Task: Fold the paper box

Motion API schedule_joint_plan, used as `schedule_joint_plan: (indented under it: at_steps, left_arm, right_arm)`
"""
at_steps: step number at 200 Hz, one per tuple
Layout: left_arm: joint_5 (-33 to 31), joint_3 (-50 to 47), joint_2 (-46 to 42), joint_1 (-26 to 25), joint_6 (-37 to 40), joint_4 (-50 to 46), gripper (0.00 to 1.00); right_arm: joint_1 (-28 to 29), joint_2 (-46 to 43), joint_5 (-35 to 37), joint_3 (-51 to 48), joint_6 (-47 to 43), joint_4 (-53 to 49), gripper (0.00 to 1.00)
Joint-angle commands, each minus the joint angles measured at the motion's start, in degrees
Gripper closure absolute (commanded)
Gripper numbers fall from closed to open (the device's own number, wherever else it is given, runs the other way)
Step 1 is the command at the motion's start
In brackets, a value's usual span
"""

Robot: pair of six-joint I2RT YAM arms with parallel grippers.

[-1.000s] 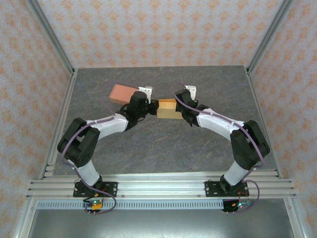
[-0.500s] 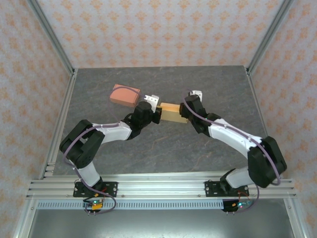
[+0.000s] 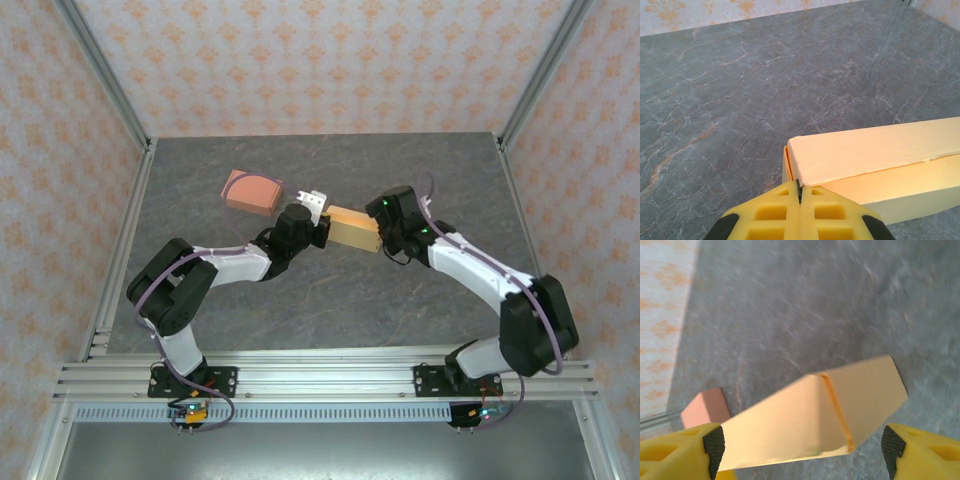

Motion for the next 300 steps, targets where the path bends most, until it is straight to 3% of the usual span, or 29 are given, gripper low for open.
schedule_joint_plan:
  at_steps: [1,40,81,118,139,167,212,249,278,300]
  left_arm:
    - [-1.49,-0.34,1.65,-0.42,-0.08,-4.47,1.0]
    - [0.66,-0.2,1.14,-0.38,-1.74,-4.07,0.94]
    - [9.09,-1.46,-4.61,0.45,-6.65,-1.47,0.57]
    - [14.45,2.72,-9.87,0.84,-5.79,-10.64,0.45]
    - [16.62,4.57,-10.95,2.09,-9.92,-11.0,0.38]
    - [15.99,9.19,-7.57,3.35,-10.72,-15.0,0.37]
    - [14.62,11.89,2.31,5.46,-10.95,-13.21,0.45]
    - [15.36,8.33,6.43,5.51,-12.29,-9.66,0.52]
    - [8.91,4.81,6.82,5.51,-12.9,-7.47,0.53]
    - [7.98,4.36,7.09,5.44,-13.41,-7.29,0.54]
  right_arm:
    - [0.25,1.74,-4.29,-0.82,9.72,0.27,0.23]
    - [0.55,2.32,1.49,-2.07,7.52,-1.73,0.4]
    - [0.59,4.72,4.88,-3.1,5.72,-1.81,0.46]
    - [0.6,6.99,5.31,-3.48,6.07,-0.92,0.48]
    - [0.55,7.16,5.88,-3.49,5.98,-0.85,0.48]
    - [0.58,6.85,6.21,-3.63,5.72,-0.93,0.48]
    - [0.58,6.78,5.6,-3.31,5.41,-1.25,0.48]
    - [0.18,5.97,6.45,-3.25,5.2,-1.67,0.48]
    - [-1.5,5.49,6.91,-1.48,1.88,-1.45,0.47]
    - [-2.46,3.46,6.9,2.37,-1.81,-3.63,0.43]
